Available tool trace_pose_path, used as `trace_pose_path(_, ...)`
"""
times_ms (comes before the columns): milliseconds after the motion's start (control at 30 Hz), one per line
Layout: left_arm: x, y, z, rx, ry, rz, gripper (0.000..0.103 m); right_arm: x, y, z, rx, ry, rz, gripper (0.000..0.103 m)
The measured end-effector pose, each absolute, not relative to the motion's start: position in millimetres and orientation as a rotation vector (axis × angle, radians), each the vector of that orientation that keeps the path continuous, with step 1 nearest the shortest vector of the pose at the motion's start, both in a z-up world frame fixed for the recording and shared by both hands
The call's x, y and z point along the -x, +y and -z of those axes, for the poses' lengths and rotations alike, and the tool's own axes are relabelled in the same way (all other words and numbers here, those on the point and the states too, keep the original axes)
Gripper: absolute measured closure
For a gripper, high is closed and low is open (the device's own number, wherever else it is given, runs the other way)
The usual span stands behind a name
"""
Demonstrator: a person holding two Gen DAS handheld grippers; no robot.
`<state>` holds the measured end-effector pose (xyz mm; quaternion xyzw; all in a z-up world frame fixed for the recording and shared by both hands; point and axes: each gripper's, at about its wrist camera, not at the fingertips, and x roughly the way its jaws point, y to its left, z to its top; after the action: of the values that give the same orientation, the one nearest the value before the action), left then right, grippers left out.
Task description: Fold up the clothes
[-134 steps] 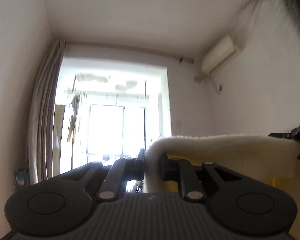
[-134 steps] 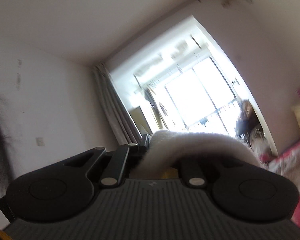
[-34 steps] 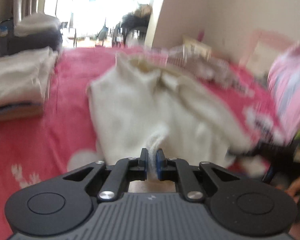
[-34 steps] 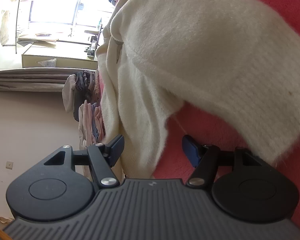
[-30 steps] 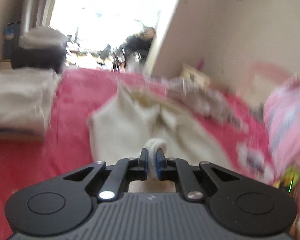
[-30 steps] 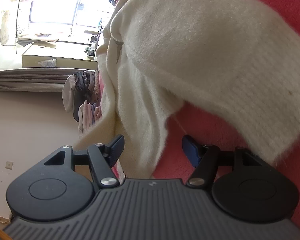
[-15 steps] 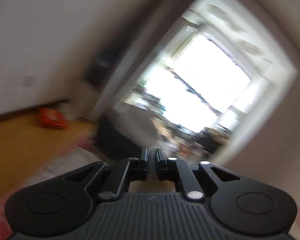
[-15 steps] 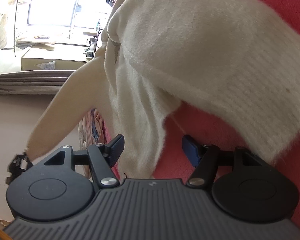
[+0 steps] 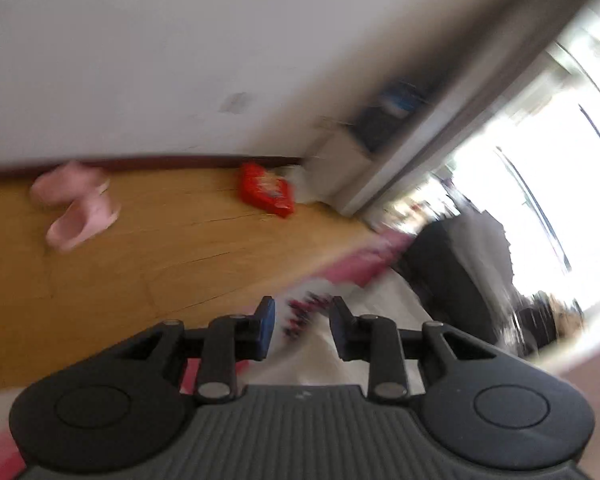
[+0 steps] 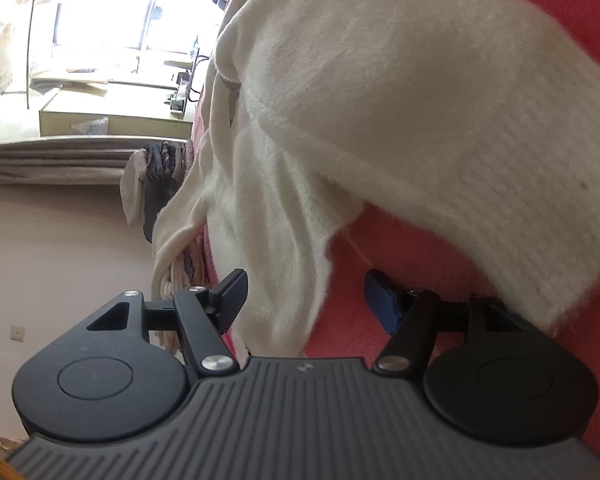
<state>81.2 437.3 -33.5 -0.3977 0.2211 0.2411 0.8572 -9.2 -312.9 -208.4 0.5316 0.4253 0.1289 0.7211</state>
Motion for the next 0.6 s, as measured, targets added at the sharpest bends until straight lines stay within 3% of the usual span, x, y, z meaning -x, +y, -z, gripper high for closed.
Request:
trace_pose_path(100,-82.0,373.4,1.8,0.609,0.496,-0.327,0.061,9.3,-298.8,188.3,-1.017,0.965,-0.288,0.038)
trace_pose_path(167,-79.0,319.1,-9.1,0.485,0.536,-0.155,0.047,12.0,-283.3,167.4,-0.836,0.976,-0.303,0.038)
trace_pose_path(233,-74.5,265.4,-5.8,0.353,0.571,-0.013,0.042,22.7,-265.5,145.1,-0.612,0.962,-0.300,0.038)
trace_pose_path(400,-57.2,137.7,23.9,0.121,0.662,0.299,0.040,52.8,-242.6,112.1,-0.082,0.908,-0.173,0.038)
trace_pose_path(600,-42.4,47.1,84.1,0.069,0.786,0.538,0.040,46.0,-259.3,130.7,0.173,0.987,-0.054,0.039)
